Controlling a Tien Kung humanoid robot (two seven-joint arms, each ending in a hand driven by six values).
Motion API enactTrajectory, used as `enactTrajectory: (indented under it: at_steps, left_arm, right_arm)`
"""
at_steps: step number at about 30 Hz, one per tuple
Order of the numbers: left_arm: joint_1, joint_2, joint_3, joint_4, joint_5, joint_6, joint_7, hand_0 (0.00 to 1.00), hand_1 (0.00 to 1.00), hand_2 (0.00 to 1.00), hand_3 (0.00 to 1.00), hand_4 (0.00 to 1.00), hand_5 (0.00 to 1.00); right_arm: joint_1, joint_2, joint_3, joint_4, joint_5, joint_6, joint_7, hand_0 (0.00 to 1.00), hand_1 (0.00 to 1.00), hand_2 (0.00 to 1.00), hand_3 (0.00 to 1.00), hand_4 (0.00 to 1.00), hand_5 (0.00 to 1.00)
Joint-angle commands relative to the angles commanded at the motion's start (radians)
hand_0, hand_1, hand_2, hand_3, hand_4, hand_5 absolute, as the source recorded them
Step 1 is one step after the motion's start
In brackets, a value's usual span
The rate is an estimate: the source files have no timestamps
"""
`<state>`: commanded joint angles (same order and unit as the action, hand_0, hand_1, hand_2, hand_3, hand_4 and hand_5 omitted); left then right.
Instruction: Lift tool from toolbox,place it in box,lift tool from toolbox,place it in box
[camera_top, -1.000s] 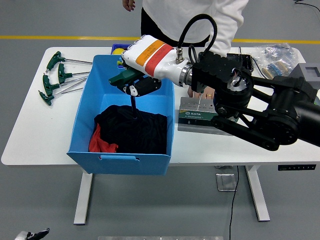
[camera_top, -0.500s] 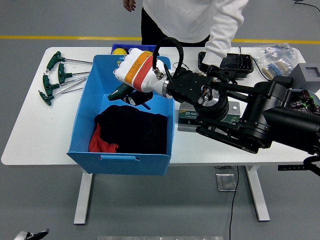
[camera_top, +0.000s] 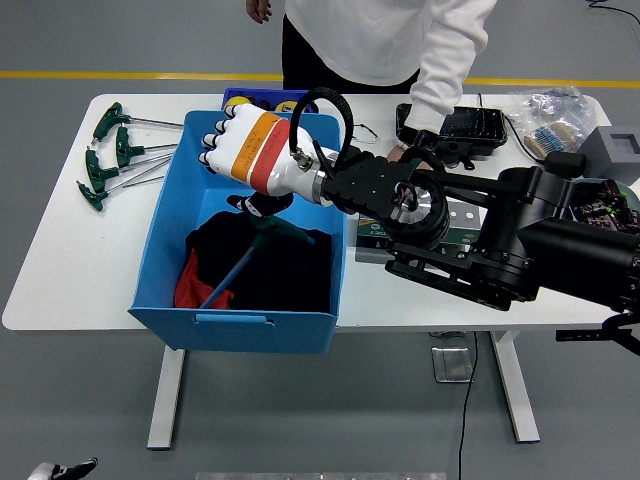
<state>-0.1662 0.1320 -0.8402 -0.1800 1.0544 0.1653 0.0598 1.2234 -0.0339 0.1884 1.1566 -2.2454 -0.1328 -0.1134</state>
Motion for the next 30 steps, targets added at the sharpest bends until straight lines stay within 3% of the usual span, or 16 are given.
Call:
enactTrajectory:
  at_steps: [11,17,18,23,24,29,30]
  left_arm:
    - [-0.002,-0.002,0.011,0.000,-0.011,-0.002,0.000,0.709,0.712,0.717,0.691,0.698,0.637]
    - [-0.001,-0.003,0.021,0.000,-0.028,-0.001,-0.003,0.708,0.709,0.717,0.692,0.699,0.639]
    - [0.000,-0.003,0.021,0.000,-0.030,-0.001,-0.003,0.708,0.707,0.718,0.693,0.700,0.641]
    - [0.000,-0.005,0.031,0.000,-0.040,-0.002,-0.002,0.708,0.707,0.718,0.693,0.700,0.641]
    - [-0.001,-0.005,0.032,0.000,-0.041,-0.003,-0.001,0.713,0.708,0.718,0.693,0.700,0.642]
    - [-0.002,-0.008,0.031,0.000,-0.044,-0.003,-0.001,0.713,0.708,0.718,0.693,0.700,0.642]
    - [-0.001,-0.009,0.027,0.000,-0.043,-0.002,-0.001,0.716,0.712,0.721,0.693,0.700,0.642]
  right_arm:
    - [-0.023,-0.031,0.069,-0.038,0.033,0.002,0.001,0.840,0.811,0.880,0.892,0.868,0.437]
    - [-0.072,-0.099,0.155,-0.037,0.068,0.010,-0.002,0.831,0.797,0.855,0.879,0.866,0.441]
    - [-0.084,-0.115,0.173,-0.032,0.075,0.021,-0.012,0.782,0.751,0.818,0.712,0.875,0.465]
    - [-0.138,-0.178,0.246,0.002,0.091,0.053,-0.089,0.782,0.751,0.818,0.712,0.875,0.465]
    - [-0.149,-0.189,0.257,0.010,0.100,0.051,-0.101,0.681,0.653,0.728,0.580,0.923,0.540]
    - [-0.233,-0.258,0.348,0.063,0.218,-0.013,-0.174,0.681,0.653,0.728,0.580,0.923,0.540]
    - [-0.246,-0.267,0.361,0.071,0.236,-0.021,-0.180,0.558,0.568,0.666,0.560,0.899,0.516]
